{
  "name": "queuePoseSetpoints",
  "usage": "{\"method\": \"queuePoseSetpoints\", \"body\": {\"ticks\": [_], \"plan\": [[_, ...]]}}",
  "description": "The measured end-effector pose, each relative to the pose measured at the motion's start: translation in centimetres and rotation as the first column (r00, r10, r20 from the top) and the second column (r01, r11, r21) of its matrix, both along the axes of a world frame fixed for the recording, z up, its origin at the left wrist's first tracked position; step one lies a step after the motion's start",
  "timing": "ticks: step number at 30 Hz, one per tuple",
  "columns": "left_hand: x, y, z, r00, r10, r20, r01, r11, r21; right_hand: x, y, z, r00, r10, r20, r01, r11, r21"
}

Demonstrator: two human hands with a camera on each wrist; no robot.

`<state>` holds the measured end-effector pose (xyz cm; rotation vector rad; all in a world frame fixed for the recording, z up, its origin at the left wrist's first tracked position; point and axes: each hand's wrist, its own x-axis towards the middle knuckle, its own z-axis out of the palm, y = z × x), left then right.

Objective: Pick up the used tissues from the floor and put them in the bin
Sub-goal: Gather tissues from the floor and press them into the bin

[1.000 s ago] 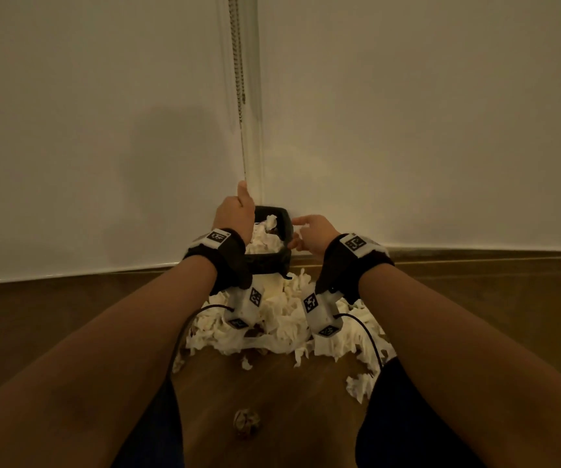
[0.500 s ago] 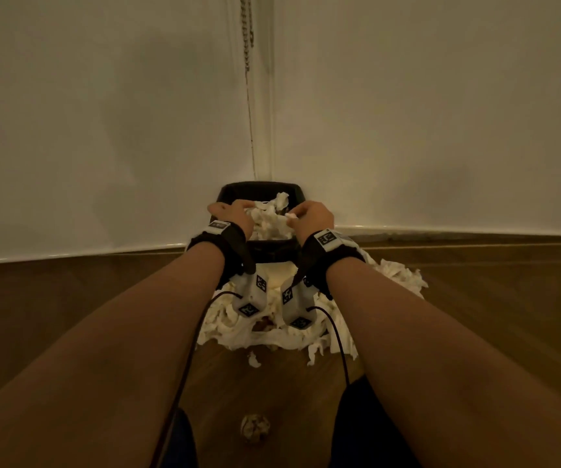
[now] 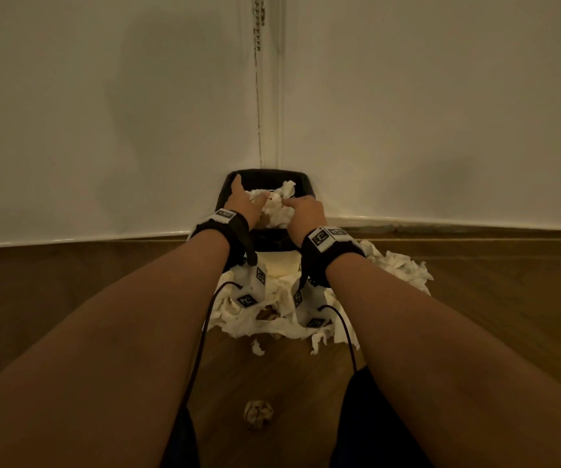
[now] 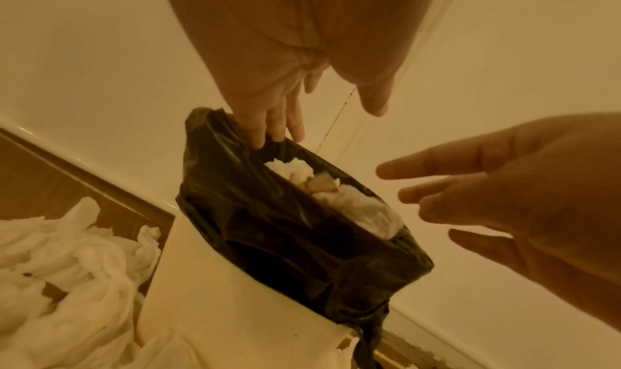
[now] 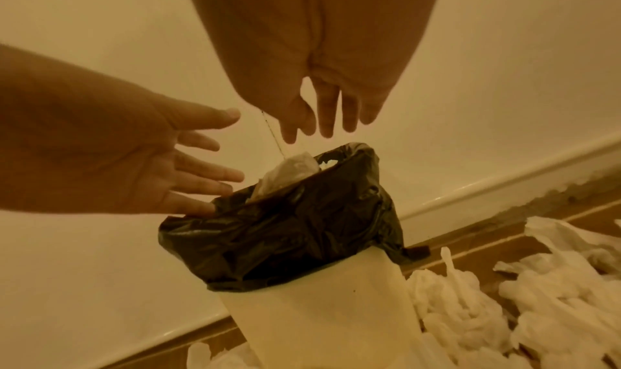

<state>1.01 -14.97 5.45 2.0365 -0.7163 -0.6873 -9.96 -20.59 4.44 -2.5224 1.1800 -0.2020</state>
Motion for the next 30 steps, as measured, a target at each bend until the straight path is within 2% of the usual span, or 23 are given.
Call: {"method": "queuePoseSetpoints", "body": {"ticks": [3,6,10,15,19,21,25,27,30], "plan": [[1.0,1.5,0.2,0.987,-0.023,0.161,0.019,1.000,0.023,-0.7,0.5,0.1,0.991,-0.104,0.084,0.109,0.992,-0.056],[1.6,3.6,0.1,0.952,-0.013,0.305,0.001,0.999,0.042,-1.4,1.3,0.7,0.983,-0.128,0.128,0.143,0.983,-0.112],[1.3,7.0,-1.0,0.916,-0.077,0.394,0.022,0.989,0.143,-1.9,3.5,1.4,0.996,-0.021,0.087,0.026,0.998,-0.058],[-0.8,11.0,-5.3,0.901,-0.240,0.362,0.125,0.941,0.313,-2.3,7.8,0.2,0.994,0.108,0.029,-0.111,0.987,0.112],[-2.1,13.2,-8.7,0.812,-0.476,0.339,0.268,0.819,0.507,-3.7,11.0,-4.5,0.979,0.143,-0.142,-0.097,0.952,0.292],[-2.7,13.5,-9.8,0.790,-0.543,0.285,0.326,0.766,0.555,-4.4,12.4,-7.2,0.949,0.224,-0.221,-0.124,0.913,0.389],[-3.7,13.1,-12.4,0.751,-0.647,0.133,0.454,0.652,0.607,-5.5,13.8,-11.6,0.838,0.405,-0.367,-0.174,0.834,0.523],[-4.0,12.7,-14.0,0.714,-0.695,0.085,0.503,0.593,0.629,-5.9,14.2,-13.4,0.806,0.455,-0.380,-0.188,0.804,0.564],[-4.5,12.3,-16.8,0.669,-0.739,0.082,0.520,0.544,0.658,-6.4,15.1,-15.8,0.776,0.517,-0.361,-0.233,0.767,0.597]]}}
